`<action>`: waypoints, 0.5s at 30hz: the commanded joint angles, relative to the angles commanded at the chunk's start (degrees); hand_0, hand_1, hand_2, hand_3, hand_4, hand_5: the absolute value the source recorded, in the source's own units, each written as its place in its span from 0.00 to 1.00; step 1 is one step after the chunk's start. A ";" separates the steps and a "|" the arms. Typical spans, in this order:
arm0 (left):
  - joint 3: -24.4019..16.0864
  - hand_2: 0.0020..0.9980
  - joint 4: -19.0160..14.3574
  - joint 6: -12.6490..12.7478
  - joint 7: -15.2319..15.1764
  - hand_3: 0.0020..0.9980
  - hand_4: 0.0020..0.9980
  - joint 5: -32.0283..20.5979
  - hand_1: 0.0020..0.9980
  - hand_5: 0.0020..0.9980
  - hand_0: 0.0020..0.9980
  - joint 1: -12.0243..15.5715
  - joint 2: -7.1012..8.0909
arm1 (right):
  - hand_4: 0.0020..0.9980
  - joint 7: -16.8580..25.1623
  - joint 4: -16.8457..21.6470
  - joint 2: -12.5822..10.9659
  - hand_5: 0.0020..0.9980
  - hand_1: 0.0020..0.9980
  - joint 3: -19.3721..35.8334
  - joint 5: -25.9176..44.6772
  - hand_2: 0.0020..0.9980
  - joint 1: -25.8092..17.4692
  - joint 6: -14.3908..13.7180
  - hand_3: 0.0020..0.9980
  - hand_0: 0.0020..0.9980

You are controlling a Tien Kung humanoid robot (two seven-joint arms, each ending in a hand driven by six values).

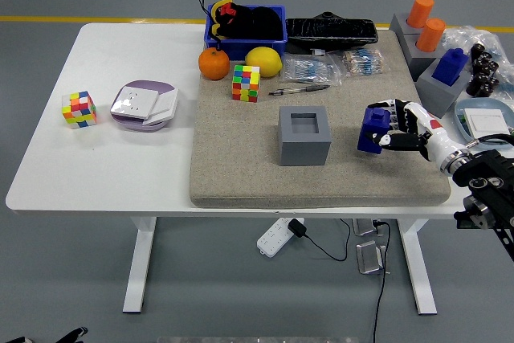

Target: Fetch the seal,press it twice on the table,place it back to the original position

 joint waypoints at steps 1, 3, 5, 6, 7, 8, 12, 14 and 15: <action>-0.32 0.77 0.00 0.03 0.09 0.80 0.70 0.34 0.79 0.42 0.81 0.07 0.02 | 0.61 0.02 -0.16 0.15 0.00 0.31 -0.05 0.00 0.34 -0.18 0.00 0.32 0.45; -0.39 0.77 0.00 0.04 0.14 0.80 0.70 0.45 0.79 0.42 0.81 0.11 0.04 | 0.61 0.04 -0.28 0.24 0.00 0.31 -0.20 0.03 0.34 -0.36 0.04 0.32 0.45; -0.19 0.77 0.00 0.02 0.11 0.80 0.70 0.26 0.79 0.42 0.81 0.07 0.03 | 0.61 0.08 -0.43 0.36 0.00 0.31 -0.50 -0.02 0.34 -0.55 0.09 0.32 0.45; 0.58 0.77 0.00 -0.06 -0.03 0.80 0.70 -0.46 0.79 0.42 0.81 0.04 0.02 | 0.61 0.09 -0.55 0.41 0.00 0.31 -0.63 -0.04 0.34 -0.65 0.11 0.32 0.45; 1.17 0.77 0.00 -0.12 -0.14 0.80 0.70 -0.99 0.79 0.42 0.81 0.04 0.02 | 0.61 0.09 -0.63 0.45 0.00 0.31 -0.74 -0.04 0.33 -0.71 0.13 0.32 0.45; 1.28 0.77 0.00 -0.13 -0.18 0.80 0.70 -1.08 0.79 0.42 0.81 -0.02 -0.02 | 0.61 0.24 -0.85 0.46 0.00 0.31 -1.07 -0.01 0.33 -0.80 0.17 0.32 0.45; 2.41 0.77 0.00 -0.24 -0.46 0.80 0.70 -2.18 0.79 0.42 0.81 -0.11 -0.08 | 0.61 0.47 -1.42 0.60 0.00 0.31 -1.78 0.24 0.33 -1.12 0.20 0.32 0.45; 2.29 0.77 0.00 -0.24 -0.42 0.80 0.70 -2.03 0.79 0.42 0.81 -0.08 -0.09 | 0.61 0.48 -1.47 0.62 0.00 0.31 -2.22 0.33 0.33 -1.22 0.22 0.32 0.45; 1.99 0.77 0.00 -0.21 -0.36 0.80 0.70 -1.75 0.79 0.42 0.81 -0.06 -0.09 | 0.61 0.48 -1.46 0.63 0.00 0.31 -2.38 0.35 0.33 -1.28 0.23 0.32 0.45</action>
